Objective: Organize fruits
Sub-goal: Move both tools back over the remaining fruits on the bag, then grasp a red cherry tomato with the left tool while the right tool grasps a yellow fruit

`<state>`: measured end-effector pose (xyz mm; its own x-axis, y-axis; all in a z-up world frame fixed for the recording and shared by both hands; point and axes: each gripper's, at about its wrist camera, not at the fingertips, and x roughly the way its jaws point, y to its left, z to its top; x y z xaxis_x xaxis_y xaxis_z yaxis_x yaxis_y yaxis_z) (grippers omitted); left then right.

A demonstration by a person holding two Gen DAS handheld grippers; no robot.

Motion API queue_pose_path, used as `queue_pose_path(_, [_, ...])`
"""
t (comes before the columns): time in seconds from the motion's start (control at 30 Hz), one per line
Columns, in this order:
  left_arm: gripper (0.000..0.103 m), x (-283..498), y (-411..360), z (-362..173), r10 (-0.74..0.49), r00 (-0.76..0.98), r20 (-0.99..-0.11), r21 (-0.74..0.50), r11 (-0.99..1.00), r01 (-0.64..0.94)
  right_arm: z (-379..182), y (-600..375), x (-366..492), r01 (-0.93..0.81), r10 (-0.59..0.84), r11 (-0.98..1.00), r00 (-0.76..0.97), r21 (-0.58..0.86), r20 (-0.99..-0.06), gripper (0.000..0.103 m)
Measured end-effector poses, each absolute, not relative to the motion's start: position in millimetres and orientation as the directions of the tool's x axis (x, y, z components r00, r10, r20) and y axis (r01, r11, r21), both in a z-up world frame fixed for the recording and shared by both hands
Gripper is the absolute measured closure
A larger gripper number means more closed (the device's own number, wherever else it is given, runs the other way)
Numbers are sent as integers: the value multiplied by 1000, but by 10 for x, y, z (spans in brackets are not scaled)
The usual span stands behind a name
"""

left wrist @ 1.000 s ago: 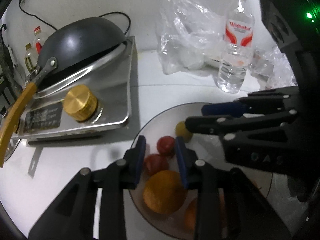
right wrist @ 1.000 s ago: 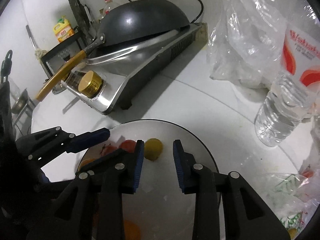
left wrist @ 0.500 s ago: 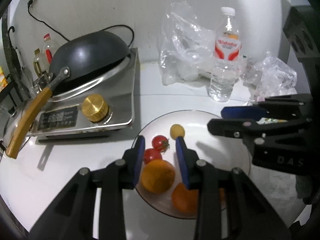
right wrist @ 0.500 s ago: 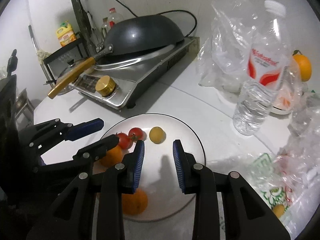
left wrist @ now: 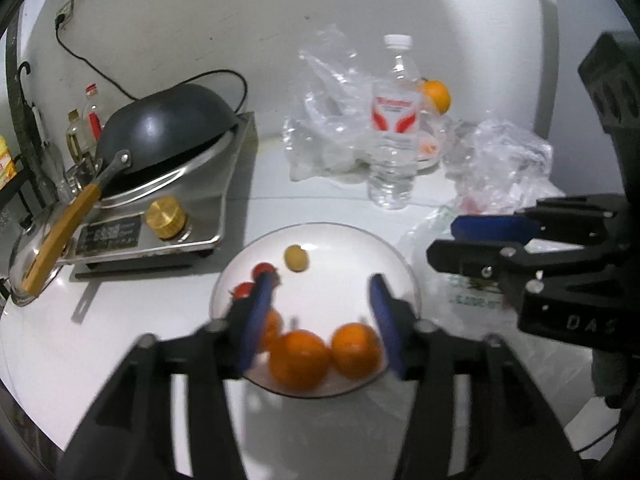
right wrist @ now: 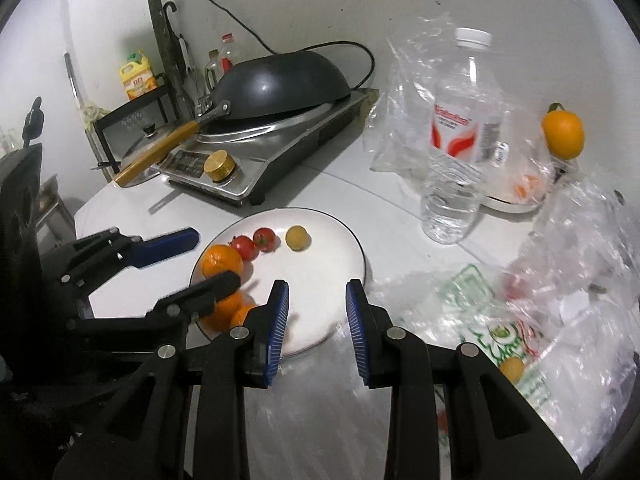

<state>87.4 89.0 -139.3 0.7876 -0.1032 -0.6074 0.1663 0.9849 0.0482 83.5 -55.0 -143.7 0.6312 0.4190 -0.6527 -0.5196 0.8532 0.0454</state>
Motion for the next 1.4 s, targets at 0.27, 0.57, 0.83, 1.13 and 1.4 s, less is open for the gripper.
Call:
queue_pose_path(0.27, [47,743,582,-1357,-107,792,-601,71,980,186,-1457,-965,624,-478,402,876,656,60,-638,72])
queue_pose_path(0.57, [47,687,300,-1361,-105,788,-607,98,974,205,-1523,-1378,503,-428,376,900,678,76,-632,72])
queue_pose_path(0.83, [47,640,-39,-1448,-120,768,-630,124,960,252,-1652,-1710,417,-392,360,915,682,98,-636,72])
queue_pose_path(1.13, [47,682,-378,-1579,-154,726,-670,95,952,290,-1706,-1970,367,-373,354,921,685,112,-637,72])
queue_pose_path(1.4, [47,757,-652,-1681,-173,693,-700,92,941,327,-1723,-2140,370,-389,369,915,690,111,-623,72])
